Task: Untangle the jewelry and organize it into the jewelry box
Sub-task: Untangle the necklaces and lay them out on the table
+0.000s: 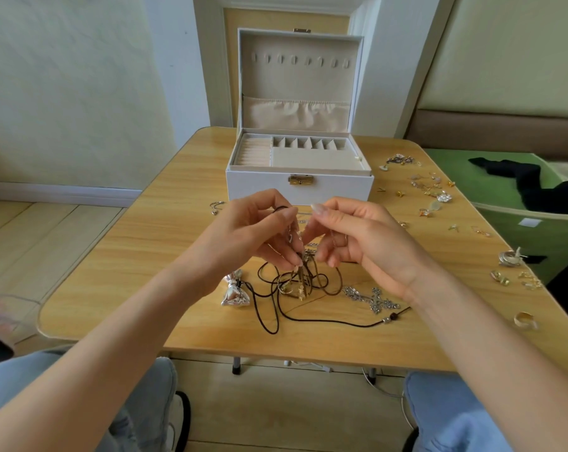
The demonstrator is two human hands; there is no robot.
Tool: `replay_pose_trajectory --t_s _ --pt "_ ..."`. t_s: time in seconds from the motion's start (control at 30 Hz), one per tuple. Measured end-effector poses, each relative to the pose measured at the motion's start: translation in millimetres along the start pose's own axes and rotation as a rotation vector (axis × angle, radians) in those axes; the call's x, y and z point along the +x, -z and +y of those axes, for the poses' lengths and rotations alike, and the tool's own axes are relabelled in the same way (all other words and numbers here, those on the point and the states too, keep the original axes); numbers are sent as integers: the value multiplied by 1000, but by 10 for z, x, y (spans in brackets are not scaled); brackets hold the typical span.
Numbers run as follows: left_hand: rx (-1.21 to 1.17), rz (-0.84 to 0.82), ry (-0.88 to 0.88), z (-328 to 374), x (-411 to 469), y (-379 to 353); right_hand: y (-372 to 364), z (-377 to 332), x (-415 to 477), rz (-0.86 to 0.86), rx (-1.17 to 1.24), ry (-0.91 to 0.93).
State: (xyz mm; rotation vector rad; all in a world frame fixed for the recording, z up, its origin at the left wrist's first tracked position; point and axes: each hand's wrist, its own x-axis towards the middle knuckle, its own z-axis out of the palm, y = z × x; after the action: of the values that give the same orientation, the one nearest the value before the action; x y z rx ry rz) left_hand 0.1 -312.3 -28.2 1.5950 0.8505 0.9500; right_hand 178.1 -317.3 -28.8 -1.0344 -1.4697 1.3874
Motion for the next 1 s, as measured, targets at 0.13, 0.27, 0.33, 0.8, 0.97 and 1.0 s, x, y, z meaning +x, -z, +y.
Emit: replay_pose_trajectory --t_s 0.13,0.27,0.33,0.8,0.97,1.0 --pt "178 16 -37 -16 -4 -11 -24 -7 -5 -16 57 -14" --pt "382 42 -120 -50 -1 -32 -66 4 -11 -84 121 -35" --pt "420 50 -147 -46 -4 -31 -79 26 -1 -103 150 -52" --pt "39 34 -82 -37 5 17 -53 22 27 -115 138 -63" --pt "-39 56 -56 -25 13 52 -49 16 31 -124 193 -56" --pt "1 73 -55 -29 14 65 -46 15 30 -117 213 -55"
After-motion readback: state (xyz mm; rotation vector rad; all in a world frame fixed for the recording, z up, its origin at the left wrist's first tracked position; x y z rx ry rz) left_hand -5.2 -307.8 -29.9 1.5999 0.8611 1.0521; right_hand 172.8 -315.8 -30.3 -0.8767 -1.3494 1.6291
